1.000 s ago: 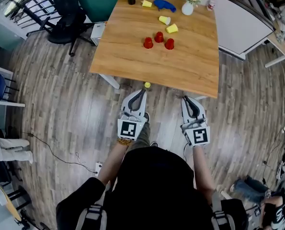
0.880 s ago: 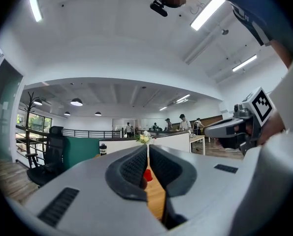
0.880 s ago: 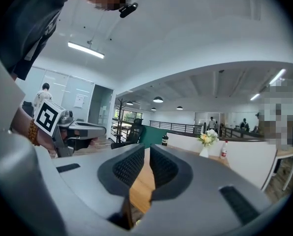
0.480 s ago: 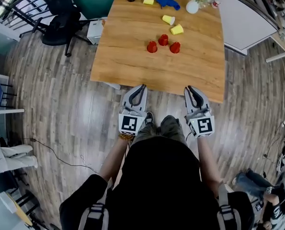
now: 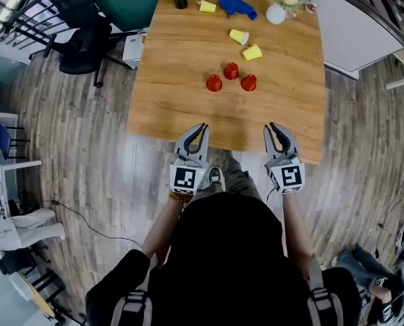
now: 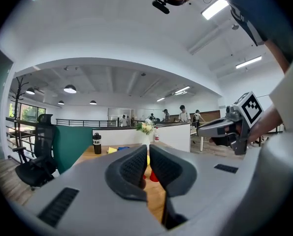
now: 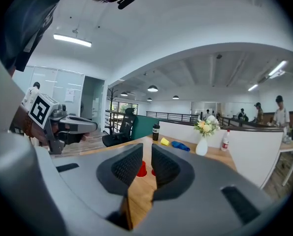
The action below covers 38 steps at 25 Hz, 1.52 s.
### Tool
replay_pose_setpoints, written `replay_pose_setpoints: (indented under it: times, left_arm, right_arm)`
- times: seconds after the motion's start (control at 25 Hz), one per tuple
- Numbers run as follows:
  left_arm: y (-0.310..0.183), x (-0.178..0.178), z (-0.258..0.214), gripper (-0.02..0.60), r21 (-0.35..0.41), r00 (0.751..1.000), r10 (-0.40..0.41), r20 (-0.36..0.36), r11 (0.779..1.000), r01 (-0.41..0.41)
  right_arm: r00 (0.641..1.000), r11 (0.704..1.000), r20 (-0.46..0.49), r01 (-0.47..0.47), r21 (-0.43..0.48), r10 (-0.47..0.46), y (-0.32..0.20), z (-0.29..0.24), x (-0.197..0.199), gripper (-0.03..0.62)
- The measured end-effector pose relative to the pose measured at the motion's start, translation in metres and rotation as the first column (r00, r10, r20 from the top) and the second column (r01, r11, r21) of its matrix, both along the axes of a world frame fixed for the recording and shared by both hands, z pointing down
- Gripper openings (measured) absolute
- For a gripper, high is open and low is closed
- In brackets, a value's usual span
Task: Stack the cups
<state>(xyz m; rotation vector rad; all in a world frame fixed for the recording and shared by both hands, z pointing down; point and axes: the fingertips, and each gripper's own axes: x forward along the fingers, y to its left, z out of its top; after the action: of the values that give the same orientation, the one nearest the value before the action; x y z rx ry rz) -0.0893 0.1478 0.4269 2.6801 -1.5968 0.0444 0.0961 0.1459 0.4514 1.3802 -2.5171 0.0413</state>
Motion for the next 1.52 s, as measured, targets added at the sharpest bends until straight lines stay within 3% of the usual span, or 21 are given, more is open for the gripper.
replay_pose_setpoints:
  times: [0.36, 0.6, 0.76, 1.12, 1.52]
  left_arm:
    - [-0.087, 0.019, -0.001, 0.031, -0.029, 0.995, -0.044, 0.091, 0.998, 0.047]
    - [-0.115, 0.009, -0.001, 0.031, -0.042, 0.981, -0.145, 0.129, 0.988, 0.151]
    - [-0.127, 0.008, -0.001, 0.031, -0.065, 0.975, -0.164, 0.149, 0.982, 0.176]
    - [-0.149, 0.018, 0.006, 0.031, -0.083, 0.974, -0.129, 0.186, 0.986, 0.146]
    - [-0.158, 0.026, 0.034, 0.034, -0.124, 0.988, -0.105, 0.116, 0.985, 0.119]
  right_arm:
    - [0.998, 0.999, 0.048, 0.036, -0.018, -0.035, -0.110, 0.027, 0.028, 0.080]
    - [0.996, 0.995, 0.053, 0.081, -0.060, -0.078, -0.160, 0.062, 0.034, 0.098]
    - [0.994, 0.992, 0.071, 0.092, -0.091, -0.086, -0.186, 0.086, 0.038, 0.120]
    - [0.994, 0.989, 0.095, 0.062, -0.137, -0.049, -0.196, 0.114, 0.048, 0.163]
    - [0.995, 0.980, 0.052, 0.091, -0.177, -0.083, -0.193, 0.128, 0.040, 0.218]
